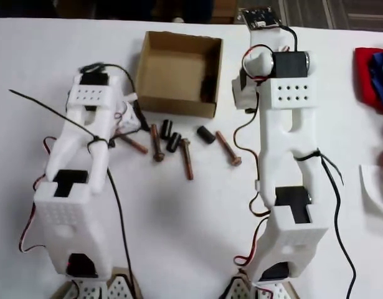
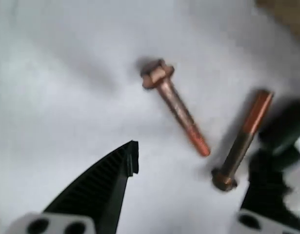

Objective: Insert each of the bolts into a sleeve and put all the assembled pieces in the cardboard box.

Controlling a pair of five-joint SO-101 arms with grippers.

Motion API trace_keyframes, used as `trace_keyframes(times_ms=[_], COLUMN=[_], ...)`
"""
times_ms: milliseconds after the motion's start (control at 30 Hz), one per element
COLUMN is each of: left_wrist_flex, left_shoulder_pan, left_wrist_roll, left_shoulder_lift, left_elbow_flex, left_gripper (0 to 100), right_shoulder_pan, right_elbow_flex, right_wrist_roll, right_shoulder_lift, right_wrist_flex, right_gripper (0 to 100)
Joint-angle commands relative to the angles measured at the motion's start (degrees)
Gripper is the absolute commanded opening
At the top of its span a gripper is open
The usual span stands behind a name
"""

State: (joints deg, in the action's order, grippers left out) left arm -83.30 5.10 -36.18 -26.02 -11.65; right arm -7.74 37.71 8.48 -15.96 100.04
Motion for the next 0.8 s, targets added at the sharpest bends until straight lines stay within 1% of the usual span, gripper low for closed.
trace_keyframes(times_ms=[0,133,233,367,467,500,533,600,667,767], left_wrist_flex=[4.4,5.4,5.3,4.9,4.9,4.7,4.1,2.2,-1.7,-9.6], left_shoulder_pan=[-0.4,-0.2,-0.2,-0.1,-0.1,-0.1,-0.2,-0.6,-0.8,-0.8], left_wrist_roll=[-7.0,-10.0,-10.8,-10.8,-10.6,-10.2,-8.4,-1.1,9.9,30.2], left_shoulder_lift=[-1.5,-5.6,-8.8,-12.0,-12.8,-12.8,-12.8,-12.8,-12.8,-12.8], left_elbow_flex=[0.7,0.6,-0.9,-4.4,-6.6,-7.2,-7.8,-9.7,-12.4,-17.2], left_gripper=[36,24,16,11,3,2,3,2,2,2], right_shoulder_pan=[0.5,0.6,0.6,0.6,0.6,0.6,0.6,0.6,0.8,1.5], right_elbow_flex=[0.2,0.2,0.2,0.2,0.2,0.2,0.2,0.2,0.2,0.2], right_wrist_roll=[0.4,0.4,0.4,0.4,0.4,0.4,0.4,0.4,0.4,0.4], right_shoulder_lift=[4.3,4.4,4.4,4.4,4.4,4.4,4.4,4.4,4.4,4.4], right_wrist_flex=[0.9,0.9,0.9,0.9,0.9,0.9,0.9,0.9,0.9,0.9], right_gripper=[2.2,2.2,2.2,2.2,2.2,2.2,2.2,2.2,2.2,2.2])
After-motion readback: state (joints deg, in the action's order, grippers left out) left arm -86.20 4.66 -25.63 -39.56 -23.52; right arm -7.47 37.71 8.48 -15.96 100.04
